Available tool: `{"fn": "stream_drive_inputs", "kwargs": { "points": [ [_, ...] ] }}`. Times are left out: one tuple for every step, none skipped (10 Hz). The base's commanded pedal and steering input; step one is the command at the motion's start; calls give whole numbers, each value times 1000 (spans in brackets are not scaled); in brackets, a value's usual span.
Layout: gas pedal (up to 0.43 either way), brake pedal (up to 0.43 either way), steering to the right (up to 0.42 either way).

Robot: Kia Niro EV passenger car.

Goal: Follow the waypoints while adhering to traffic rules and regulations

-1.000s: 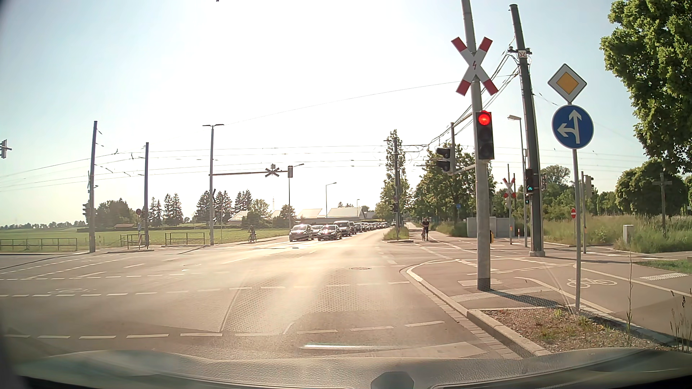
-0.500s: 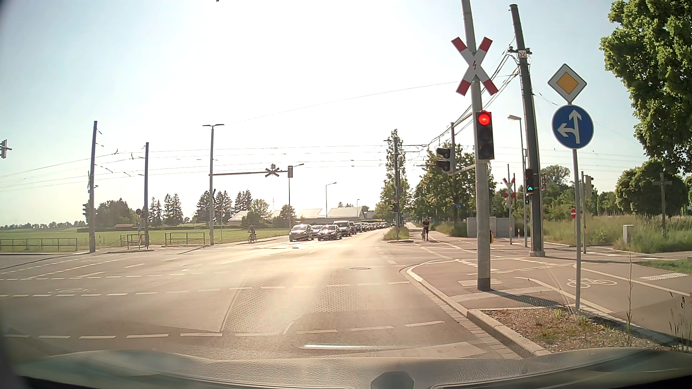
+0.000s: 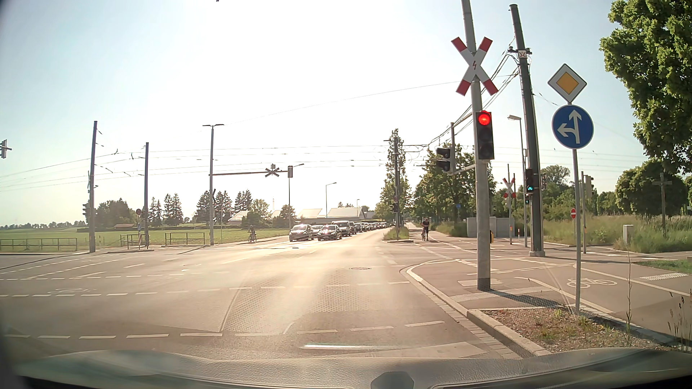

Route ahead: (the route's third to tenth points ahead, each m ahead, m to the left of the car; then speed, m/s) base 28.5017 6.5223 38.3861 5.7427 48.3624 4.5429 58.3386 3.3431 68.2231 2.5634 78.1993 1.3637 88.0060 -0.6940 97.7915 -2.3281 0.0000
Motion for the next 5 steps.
{"fn": "stream_drive_inputs", "kwargs": {
  "points": [
    [0, 317, -20],
    [0, 317, -20],
    [0, 317, -20],
    [0, 317, -21],
    [0, 317, -20]
  ]
}}
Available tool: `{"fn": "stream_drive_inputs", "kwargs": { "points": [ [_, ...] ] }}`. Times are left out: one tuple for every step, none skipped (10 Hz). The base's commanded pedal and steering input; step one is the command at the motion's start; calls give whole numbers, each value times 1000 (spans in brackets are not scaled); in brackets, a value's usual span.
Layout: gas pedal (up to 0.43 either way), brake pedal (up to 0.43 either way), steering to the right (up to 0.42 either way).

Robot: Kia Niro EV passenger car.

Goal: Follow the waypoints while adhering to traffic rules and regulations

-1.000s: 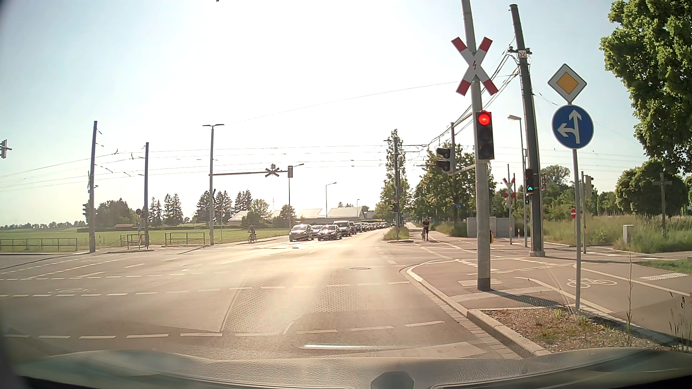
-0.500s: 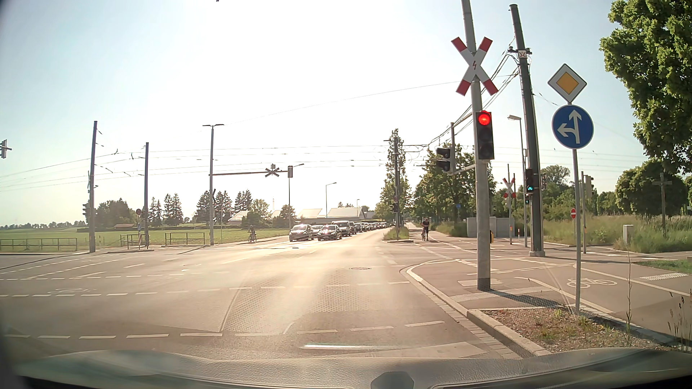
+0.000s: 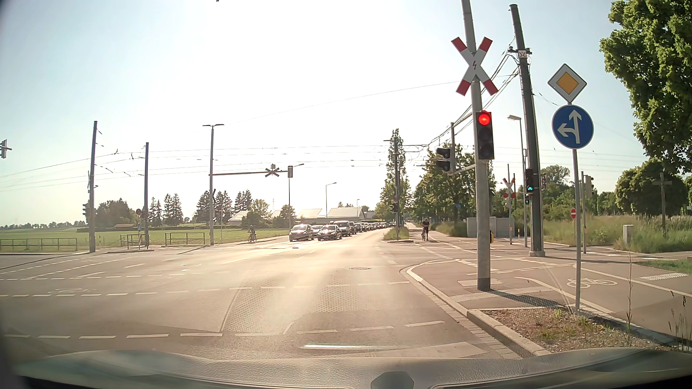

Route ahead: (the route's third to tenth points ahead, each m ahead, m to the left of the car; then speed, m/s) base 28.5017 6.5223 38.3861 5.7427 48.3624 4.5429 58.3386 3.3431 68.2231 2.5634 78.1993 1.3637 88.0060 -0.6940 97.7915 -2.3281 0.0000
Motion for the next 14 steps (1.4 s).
{"fn": "stream_drive_inputs", "kwargs": {
  "points": [
    [0, 317, -21],
    [0, 317, -20],
    [0, 317, -20],
    [0, 317, -20],
    [0, 317, -21],
    [0, 317, -21],
    [0, 317, -20],
    [0, 317, -20],
    [0, 317, -21],
    [0, 317, -21],
    [0, 317, -20],
    [0, 317, -20],
    [0, 317, -20],
    [0, 317, -20]
  ]
}}
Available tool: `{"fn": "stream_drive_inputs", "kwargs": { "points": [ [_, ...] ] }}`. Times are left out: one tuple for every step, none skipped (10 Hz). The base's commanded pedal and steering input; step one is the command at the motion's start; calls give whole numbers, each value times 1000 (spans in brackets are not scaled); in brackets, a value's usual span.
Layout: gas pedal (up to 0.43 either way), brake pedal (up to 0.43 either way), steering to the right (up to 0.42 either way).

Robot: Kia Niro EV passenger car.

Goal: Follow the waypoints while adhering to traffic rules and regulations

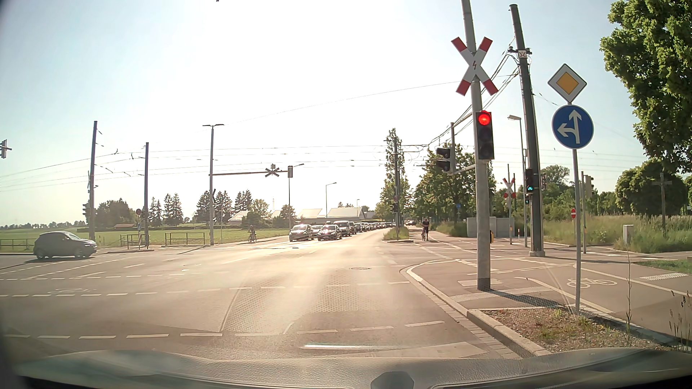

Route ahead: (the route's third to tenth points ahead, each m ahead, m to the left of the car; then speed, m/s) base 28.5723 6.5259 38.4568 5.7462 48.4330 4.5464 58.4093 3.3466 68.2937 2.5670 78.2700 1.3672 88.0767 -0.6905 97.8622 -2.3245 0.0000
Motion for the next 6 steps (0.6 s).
{"fn": "stream_drive_inputs", "kwargs": {
  "points": [
    [0, 317, -20],
    [0, 317, -20],
    [0, 317, -21],
    [0, 317, -20],
    [0, 317, -20],
    [0, 317, -21]
  ]
}}
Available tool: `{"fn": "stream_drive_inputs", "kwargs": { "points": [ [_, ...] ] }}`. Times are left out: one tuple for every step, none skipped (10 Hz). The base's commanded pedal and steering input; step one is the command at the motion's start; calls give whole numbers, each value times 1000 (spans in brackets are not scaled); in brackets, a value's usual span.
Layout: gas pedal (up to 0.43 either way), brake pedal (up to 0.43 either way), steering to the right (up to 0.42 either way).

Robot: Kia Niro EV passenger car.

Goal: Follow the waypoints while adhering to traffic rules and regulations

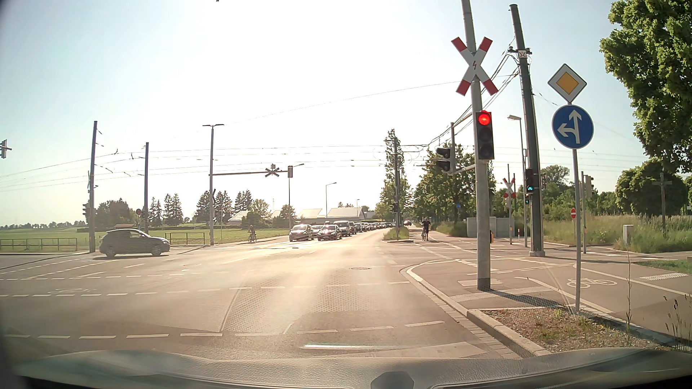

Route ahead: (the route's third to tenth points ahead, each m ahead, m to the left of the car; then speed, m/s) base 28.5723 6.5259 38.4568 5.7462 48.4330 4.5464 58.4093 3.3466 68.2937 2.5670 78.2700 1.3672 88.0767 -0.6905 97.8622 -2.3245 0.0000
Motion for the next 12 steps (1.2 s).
{"fn": "stream_drive_inputs", "kwargs": {
  "points": [
    [0, 317, -20],
    [0, 317, -20],
    [0, 317, -20],
    [0, 317, -20],
    [0, 317, -20],
    [0, 317, -21],
    [0, 317, -21],
    [0, 317, -20],
    [0, 317, -20],
    [0, 317, -21],
    [0, 317, -20],
    [0, 317, -21]
  ]
}}
